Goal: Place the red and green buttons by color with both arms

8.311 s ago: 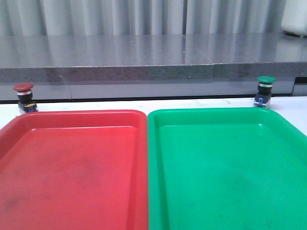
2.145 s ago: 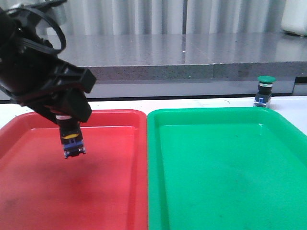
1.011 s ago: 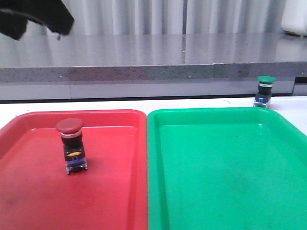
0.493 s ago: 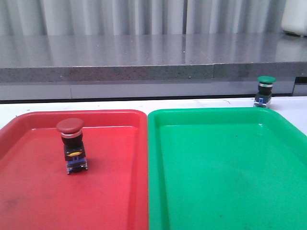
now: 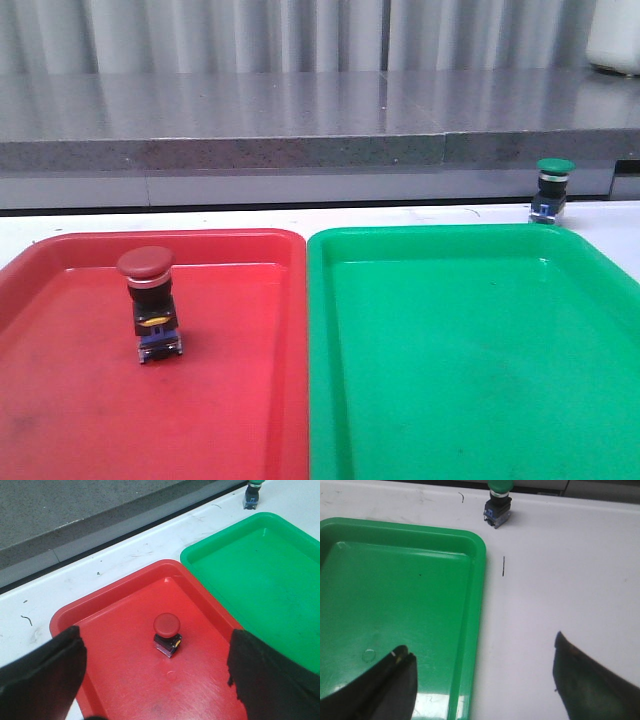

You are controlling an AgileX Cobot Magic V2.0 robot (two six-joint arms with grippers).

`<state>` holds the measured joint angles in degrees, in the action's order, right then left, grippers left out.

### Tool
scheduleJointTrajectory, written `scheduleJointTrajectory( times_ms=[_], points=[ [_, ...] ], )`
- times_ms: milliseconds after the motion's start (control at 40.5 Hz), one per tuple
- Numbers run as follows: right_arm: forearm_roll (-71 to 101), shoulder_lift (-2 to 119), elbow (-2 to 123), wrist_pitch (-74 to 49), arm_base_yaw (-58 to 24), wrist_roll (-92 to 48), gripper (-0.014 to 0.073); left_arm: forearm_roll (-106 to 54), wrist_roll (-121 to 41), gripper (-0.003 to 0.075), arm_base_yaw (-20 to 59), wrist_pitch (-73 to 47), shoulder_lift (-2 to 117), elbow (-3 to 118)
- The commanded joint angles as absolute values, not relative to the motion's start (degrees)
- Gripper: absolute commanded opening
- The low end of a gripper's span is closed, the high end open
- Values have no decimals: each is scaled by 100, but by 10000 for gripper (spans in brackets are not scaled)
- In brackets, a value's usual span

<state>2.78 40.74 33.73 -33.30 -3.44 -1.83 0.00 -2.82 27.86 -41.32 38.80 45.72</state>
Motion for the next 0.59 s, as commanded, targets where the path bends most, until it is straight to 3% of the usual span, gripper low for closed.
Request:
scheduleJointTrajectory(
  times_ms=[0, 247, 567],
  points=[
    [245, 4124, 3568, -2760, -302, -230, 579, 0, -270, 564, 2840, -3756, 3893, 4713],
    [244, 4598, 4052, -2126, -302, -230, 579, 0, -270, 564, 2840, -3756, 3893, 4713],
    [262, 6918, 6231, -2501, -241, -230, 579, 0, -270, 564, 2840, -3756, 3893, 4713]
  ],
)
